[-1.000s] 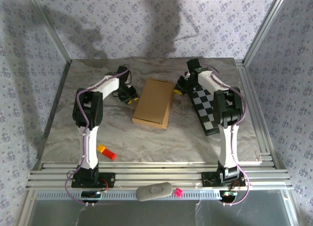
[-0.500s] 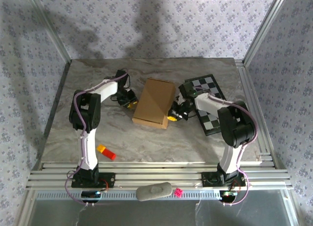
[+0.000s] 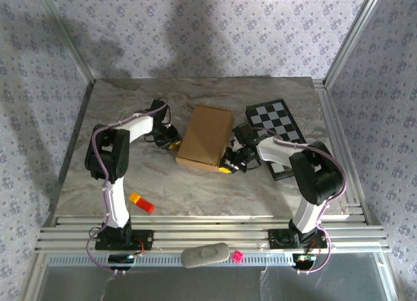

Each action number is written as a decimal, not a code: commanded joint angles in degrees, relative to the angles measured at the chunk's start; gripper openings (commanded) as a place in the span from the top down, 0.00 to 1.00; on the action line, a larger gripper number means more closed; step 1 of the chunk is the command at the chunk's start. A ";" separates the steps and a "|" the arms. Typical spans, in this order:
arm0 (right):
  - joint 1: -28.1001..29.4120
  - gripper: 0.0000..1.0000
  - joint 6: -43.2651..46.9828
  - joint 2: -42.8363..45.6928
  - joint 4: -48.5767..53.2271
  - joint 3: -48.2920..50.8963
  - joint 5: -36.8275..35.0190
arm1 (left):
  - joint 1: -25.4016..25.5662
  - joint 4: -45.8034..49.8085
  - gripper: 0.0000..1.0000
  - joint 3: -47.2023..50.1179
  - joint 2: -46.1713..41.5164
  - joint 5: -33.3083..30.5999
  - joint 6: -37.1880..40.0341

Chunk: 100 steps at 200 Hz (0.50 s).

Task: Fold the paper box

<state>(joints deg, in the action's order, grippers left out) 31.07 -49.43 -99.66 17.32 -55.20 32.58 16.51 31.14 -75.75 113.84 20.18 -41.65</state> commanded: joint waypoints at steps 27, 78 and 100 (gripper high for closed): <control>1.94 0.89 -3.05 -0.79 -2.78 0.77 -0.36 | 1.08 -0.81 0.75 5.21 -2.84 2.09 -4.62; 2.32 0.90 -9.90 1.05 -7.87 4.07 -1.00 | 2.19 -8.09 0.76 12.46 -5.87 1.38 -13.96; 2.41 0.90 -13.66 1.65 -11.48 5.04 -1.20 | 2.38 -10.68 0.76 15.71 -8.01 0.11 -18.58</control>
<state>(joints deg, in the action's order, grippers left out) 32.95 -57.49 -99.61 10.39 -51.44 32.38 17.12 18.57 -64.42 107.87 19.59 -53.34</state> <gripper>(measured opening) 0.102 0.237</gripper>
